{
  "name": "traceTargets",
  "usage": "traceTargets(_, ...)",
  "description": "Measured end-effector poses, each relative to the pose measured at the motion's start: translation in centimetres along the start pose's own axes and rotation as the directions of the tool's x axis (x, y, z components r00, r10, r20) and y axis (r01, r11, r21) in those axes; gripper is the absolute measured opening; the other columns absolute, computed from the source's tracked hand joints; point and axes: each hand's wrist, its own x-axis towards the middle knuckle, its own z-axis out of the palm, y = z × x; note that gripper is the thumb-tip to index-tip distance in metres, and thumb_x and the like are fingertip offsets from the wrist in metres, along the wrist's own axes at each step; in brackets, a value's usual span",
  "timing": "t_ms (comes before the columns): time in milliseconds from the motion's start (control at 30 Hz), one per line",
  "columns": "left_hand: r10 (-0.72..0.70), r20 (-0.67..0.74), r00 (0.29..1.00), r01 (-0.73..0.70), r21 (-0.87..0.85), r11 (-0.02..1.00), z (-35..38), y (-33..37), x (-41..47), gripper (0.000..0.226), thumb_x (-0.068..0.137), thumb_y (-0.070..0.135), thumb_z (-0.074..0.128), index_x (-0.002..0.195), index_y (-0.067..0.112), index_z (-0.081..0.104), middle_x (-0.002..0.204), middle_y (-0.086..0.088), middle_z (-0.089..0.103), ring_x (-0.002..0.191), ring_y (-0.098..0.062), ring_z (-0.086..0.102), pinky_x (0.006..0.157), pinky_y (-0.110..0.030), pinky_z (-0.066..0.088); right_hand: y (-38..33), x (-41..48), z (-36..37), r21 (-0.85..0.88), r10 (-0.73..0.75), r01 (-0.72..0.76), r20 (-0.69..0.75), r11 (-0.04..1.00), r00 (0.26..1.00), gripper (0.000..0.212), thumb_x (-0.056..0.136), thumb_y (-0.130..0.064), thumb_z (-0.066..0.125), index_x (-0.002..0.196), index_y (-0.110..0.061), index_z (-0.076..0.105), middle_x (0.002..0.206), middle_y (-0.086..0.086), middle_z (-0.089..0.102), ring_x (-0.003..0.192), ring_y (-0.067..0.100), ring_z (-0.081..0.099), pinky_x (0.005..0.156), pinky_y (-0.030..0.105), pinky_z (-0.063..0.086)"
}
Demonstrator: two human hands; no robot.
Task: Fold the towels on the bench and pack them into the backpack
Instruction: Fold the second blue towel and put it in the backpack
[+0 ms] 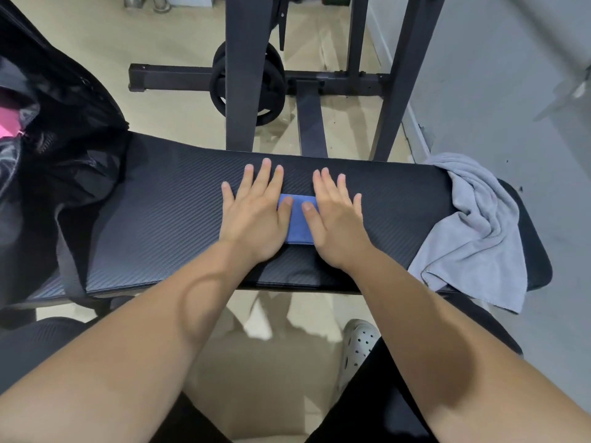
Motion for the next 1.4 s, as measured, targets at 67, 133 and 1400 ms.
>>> traceTargets(67, 0.017, -0.025, 1.000, -0.017, -0.009, 1.000, 0.4, -0.2, -0.1, 0.062, 0.104, 0.045, 0.022, 0.161, 0.022, 0.012, 0.169, 0.002, 0.002, 0.155, -0.027, -0.002, 0.120, -0.063, 0.004, 0.3, 0.4, 0.2, 0.018, 0.004, -0.004, -0.004, 1.000, 1.000, 0.062, 0.108, -0.042, 0.027, 0.162, -0.020, 0.008, 0.170, -0.003, 0.002, 0.156, 0.024, -0.009, 0.123, 0.055, -0.005)
traceTargets(133, 0.008, -0.034, 0.999, -0.009, -0.028, 1.000, 0.5, -0.2, -0.2, 0.063, 0.103, 0.045, 0.023, 0.161, 0.023, 0.012, 0.169, 0.002, 0.003, 0.155, -0.027, -0.003, 0.120, -0.062, 0.003, 0.4, 0.6, 0.5, 0.009, 0.000, 0.000, -0.011, 1.000, 1.000, 0.062, 0.107, -0.043, 0.028, 0.162, -0.022, 0.009, 0.170, -0.003, 0.003, 0.156, 0.024, -0.009, 0.123, 0.055, -0.006)
traceTargets(1400, -0.305, -0.513, 0.803, 0.395, 0.074, 0.916, -17.5, -17.9, -13.0, 0.050, 0.089, 0.043, 0.062, 0.128, 0.013, 0.057, 0.146, -0.011, 0.048, 0.147, -0.042, 0.023, 0.111, -0.076, 0.015, -25.4, 3.5, -4.9, -0.075, -0.490, 0.490, 0.014, 0.868, 0.871, 0.028, 0.091, -0.046, 0.066, 0.108, -0.029, 0.051, 0.163, -0.003, 0.013, 0.098, 0.029, 0.059, 0.082, 0.040, 0.049)
